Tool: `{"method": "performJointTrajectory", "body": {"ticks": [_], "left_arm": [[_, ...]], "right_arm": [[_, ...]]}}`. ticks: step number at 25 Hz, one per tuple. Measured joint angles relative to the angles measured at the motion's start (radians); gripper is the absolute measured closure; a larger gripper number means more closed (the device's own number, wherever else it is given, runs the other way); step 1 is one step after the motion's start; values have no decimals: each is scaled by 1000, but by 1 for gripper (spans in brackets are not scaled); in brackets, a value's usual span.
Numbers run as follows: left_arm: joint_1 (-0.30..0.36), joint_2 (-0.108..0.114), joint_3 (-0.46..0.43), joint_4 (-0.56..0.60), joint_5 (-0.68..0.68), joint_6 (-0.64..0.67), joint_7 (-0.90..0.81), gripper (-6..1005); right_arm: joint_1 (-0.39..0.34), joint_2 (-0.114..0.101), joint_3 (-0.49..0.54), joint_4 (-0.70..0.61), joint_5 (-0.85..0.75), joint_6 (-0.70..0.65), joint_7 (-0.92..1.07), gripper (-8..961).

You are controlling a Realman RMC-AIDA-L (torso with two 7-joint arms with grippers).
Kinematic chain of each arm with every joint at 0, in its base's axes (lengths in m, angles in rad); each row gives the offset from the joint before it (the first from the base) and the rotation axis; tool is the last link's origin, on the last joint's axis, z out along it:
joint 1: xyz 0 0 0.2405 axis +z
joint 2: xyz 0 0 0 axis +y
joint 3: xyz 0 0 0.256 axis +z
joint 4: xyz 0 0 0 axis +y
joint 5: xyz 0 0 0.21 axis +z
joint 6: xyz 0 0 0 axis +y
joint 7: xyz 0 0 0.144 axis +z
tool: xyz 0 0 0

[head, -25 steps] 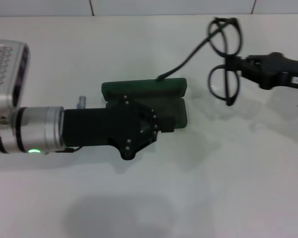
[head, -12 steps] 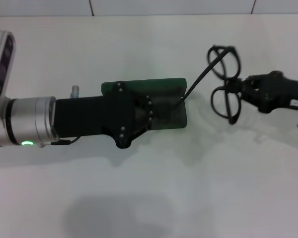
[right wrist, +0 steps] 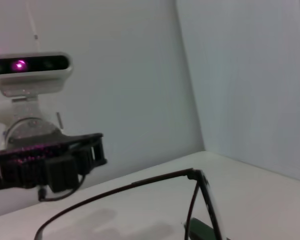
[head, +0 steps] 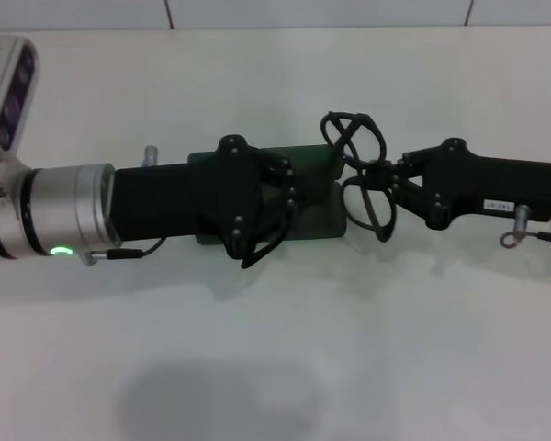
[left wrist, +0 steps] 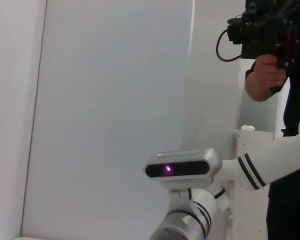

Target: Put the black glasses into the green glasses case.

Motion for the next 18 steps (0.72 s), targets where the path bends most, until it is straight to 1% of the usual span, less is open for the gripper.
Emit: {"method": "performJointTrajectory", "body": {"ticks": [6,12,18], "left_arm": [[-3,-12,6,0,6,0,-12,996],[-20,-16,7,-15,8,-6,-21,996],[-44,-16,10,-39,12,-41,-22,996]], "right_arm": [[30,1,-1,0,3,-2,-12,898],[53,2,-1,0,4,-5,-18,897],[71,2,-1,-2,6,-8,-22,897]]}}
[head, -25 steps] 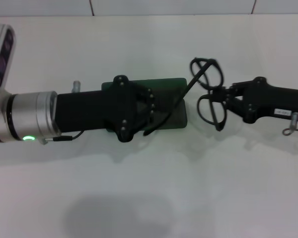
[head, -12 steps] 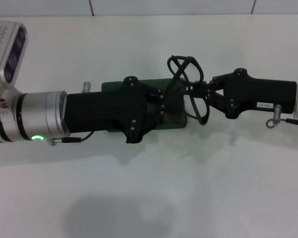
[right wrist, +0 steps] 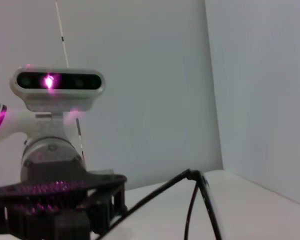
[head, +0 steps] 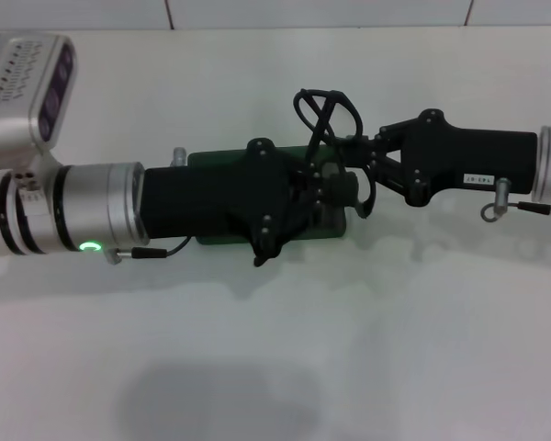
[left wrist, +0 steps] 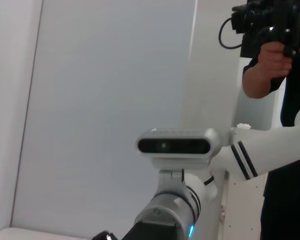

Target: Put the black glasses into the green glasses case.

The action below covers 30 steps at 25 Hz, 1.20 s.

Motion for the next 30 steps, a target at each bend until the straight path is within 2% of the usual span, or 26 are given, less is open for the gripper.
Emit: {"method": "performJointTrajectory", "body": {"ticks": [30], "left_arm": [[-42,-3,2,-14,-3,-22,-9,995]], "right_arm": [[24,0,0,-7,1,-88,-19,898]]}}
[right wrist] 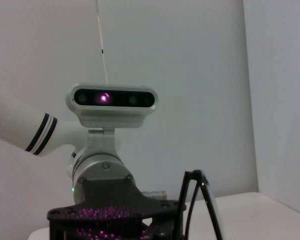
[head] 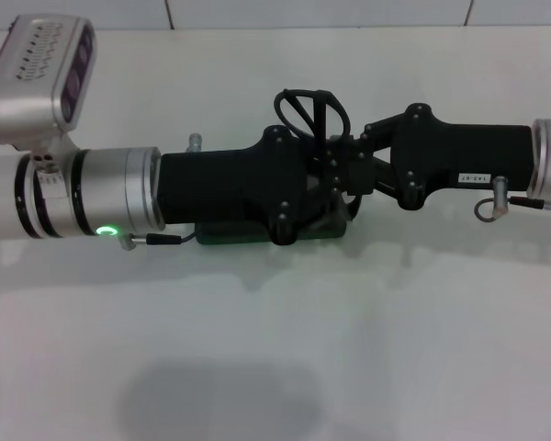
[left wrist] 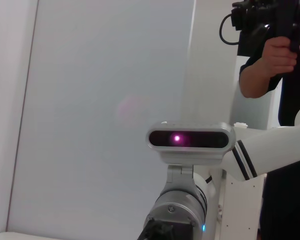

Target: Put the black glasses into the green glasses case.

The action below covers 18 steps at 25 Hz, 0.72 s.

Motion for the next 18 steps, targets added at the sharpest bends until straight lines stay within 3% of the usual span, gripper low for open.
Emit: {"method": "performJointTrajectory", "body": {"ticks": [18], "left_arm": [[-11,0,0,0,-4,8,0,994]], "right_arm": [[1,0,0,0,-5,-30,0,897]]}}
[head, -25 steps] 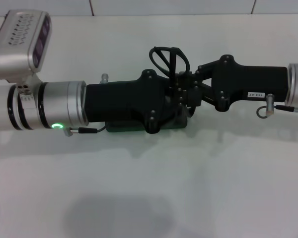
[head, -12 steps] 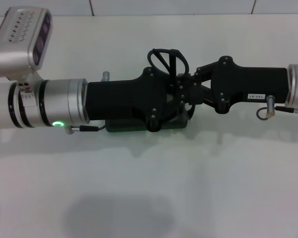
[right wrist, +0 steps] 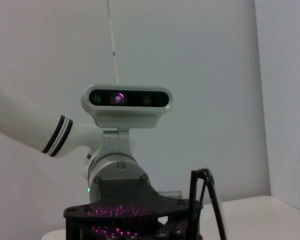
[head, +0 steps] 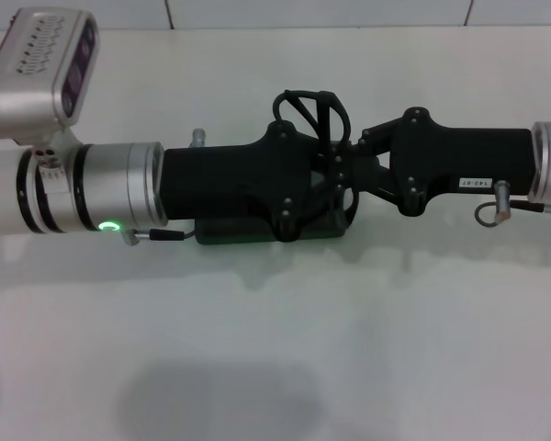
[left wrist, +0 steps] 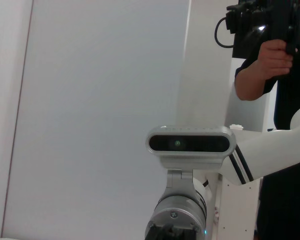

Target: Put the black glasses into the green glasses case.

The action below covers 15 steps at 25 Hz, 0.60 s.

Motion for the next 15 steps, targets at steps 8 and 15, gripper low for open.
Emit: {"method": "performJointTrajectory", "body": {"ticks": [8,15], "left_arm": [[-1,0,0,0,0,0,0,994],[11,0,0,1,0,5,0,994]], "right_arm": [[0,0,0,0,1,-14,0,898],[-9,0,12,3,8,8,0,897]]}}
